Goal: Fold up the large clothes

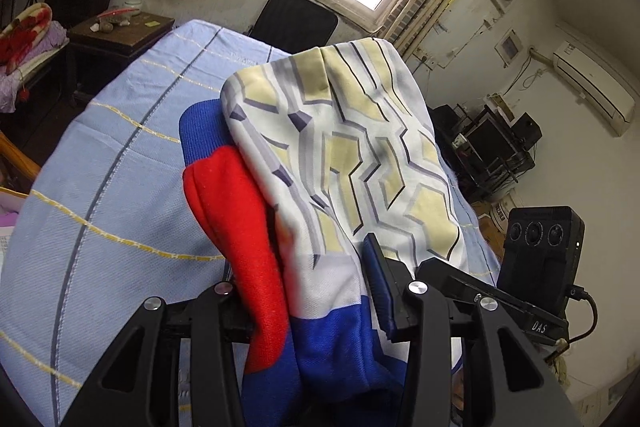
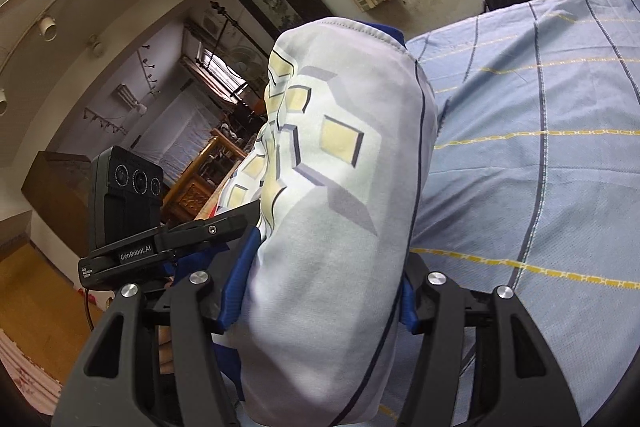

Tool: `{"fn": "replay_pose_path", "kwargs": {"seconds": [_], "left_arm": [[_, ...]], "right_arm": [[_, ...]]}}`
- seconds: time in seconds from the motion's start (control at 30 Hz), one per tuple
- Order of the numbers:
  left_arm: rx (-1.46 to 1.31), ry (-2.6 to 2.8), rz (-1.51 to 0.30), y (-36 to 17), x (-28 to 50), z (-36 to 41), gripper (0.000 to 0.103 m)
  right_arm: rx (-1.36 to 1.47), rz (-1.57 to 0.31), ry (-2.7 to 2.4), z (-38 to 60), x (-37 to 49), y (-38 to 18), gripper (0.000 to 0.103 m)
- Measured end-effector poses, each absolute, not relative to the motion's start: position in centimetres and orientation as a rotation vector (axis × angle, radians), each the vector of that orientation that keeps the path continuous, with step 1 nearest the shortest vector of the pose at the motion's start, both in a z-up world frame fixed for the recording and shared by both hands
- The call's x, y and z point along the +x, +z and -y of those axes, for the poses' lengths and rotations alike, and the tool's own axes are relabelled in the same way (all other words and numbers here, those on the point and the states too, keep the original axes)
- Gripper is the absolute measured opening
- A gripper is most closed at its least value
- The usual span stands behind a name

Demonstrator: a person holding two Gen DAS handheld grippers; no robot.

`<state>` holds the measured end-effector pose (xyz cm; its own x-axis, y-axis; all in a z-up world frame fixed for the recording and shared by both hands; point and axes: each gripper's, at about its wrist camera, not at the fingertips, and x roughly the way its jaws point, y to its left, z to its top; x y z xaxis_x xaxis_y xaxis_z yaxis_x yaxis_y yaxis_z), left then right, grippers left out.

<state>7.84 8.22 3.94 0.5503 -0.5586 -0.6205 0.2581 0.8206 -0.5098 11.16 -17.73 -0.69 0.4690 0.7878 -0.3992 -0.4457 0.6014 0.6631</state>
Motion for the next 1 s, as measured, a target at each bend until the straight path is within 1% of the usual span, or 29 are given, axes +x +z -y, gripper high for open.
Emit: {"fn": "replay_pose_path", "kwargs": {"seconds": [0.23,0.37,0.43,0.53,0.63,0.7,0.77,0.83,0.93,1.0], "left_arm": [[-0.364,-0.455,-0.797,7.2,2.4,-11.1,0.044],[-0.341,-0.364,-0.765,7.7,-1.2,-13.5,0.044],[-0.334,-0.315,-0.762,7.0,-2.5,-14.5,0.044],[-0.337,-0.236,-0.801,3.9,-3.4,-15.7,0.044],[-0.350,-0.166,-0.893,-1.6,-2.3,-16.4,0.042],[-0.390,-0.150,-0.966,-5.5,-1.2,-16.9,0.041],[-0.433,-0.182,-0.932,-6.1,-1.4,-17.7,0.041],[-0.443,-0.178,-0.939,-6.0,-1.4,-17.9,0.042],[-0.456,-0.173,-0.934,-6.2,-1.5,-18.2,0.045],[-0.457,-0.154,-0.936,-6.0,-1.8,-18.4,0.050]], "right_arm": [[0.475,-0.726,0.853,14.7,7.3,2.5,0.057],[0.441,-0.726,0.924,11.9,5.3,3.2,0.057],[0.411,-0.733,0.969,10.4,4.8,2.8,0.057],[0.360,-0.782,1.029,7.9,4.7,0.7,0.057],[0.320,-0.887,1.027,5.7,5.8,-3.4,0.057],[0.275,-0.990,0.974,4.3,6.9,-7.0,0.057],[0.265,-1.035,0.935,3.9,7.4,-9.0,0.058],[0.240,-1.041,0.937,3.7,7.5,-8.6,0.058],[0.213,-1.023,0.914,3.4,7.3,-8.6,0.060],[0.214,-1.027,0.910,3.4,7.1,-8.5,0.061]]}}
